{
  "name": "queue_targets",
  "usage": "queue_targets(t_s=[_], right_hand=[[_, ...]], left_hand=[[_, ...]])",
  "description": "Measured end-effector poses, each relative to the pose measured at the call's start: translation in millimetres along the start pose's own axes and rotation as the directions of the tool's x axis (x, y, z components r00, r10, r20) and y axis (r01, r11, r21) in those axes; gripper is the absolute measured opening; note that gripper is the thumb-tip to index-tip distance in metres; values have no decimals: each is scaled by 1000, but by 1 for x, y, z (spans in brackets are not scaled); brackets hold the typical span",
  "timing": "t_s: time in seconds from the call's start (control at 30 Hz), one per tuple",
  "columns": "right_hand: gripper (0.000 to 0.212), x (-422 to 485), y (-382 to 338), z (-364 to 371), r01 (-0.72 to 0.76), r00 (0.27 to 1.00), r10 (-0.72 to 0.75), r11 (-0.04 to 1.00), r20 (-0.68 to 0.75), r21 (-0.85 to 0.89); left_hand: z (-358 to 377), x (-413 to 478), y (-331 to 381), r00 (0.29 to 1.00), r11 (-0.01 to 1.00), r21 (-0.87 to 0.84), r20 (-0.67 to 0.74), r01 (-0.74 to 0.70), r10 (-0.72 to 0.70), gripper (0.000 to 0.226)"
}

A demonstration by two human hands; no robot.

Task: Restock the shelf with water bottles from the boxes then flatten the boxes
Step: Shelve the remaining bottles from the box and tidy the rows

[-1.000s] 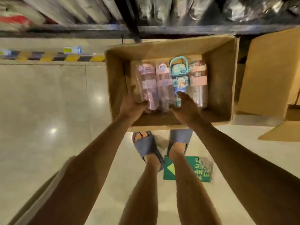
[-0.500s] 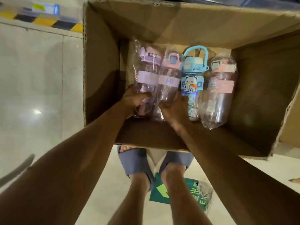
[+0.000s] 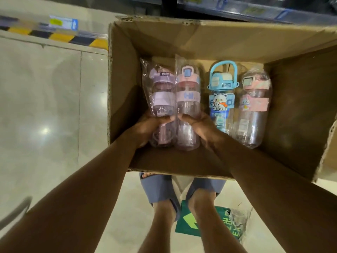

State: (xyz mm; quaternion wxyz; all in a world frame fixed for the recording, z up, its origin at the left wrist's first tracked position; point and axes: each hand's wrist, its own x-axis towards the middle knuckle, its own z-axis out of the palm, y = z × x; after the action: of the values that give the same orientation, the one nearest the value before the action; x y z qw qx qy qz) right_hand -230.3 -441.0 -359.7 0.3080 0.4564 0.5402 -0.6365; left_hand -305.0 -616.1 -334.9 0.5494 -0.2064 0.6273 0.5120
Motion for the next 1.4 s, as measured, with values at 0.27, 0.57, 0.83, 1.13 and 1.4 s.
queue_targets(t_s=[0.27, 0.57, 0.83, 1.13, 1.4], right_hand=[[50, -108, -34, -10, -4, 986, 19, 996, -167, 85], [70, -398, -116, -62, 122, 982, -106, 987, -154, 100], [45, -668, -121, -124, 266, 911, -161, 933, -380, 242], [42, -862, -45, -254, 427, 858, -347, 892, -379, 151], [59, -966, -10, -388, 598, 760, -494, 786, -423, 156]], left_hand=[[19, -98, 35, 988, 989, -3, -33, -149, 148, 74], [79, -348, 162, 960, 957, 97, 92, -273, 265, 62], [174, -572, 231, 966, 967, -14, 37, -254, 255, 69], [334, -763, 180, 901, 901, -54, 35, -431, 433, 25], [488, -832, 133, 773, 776, -73, 67, -627, 631, 54]])
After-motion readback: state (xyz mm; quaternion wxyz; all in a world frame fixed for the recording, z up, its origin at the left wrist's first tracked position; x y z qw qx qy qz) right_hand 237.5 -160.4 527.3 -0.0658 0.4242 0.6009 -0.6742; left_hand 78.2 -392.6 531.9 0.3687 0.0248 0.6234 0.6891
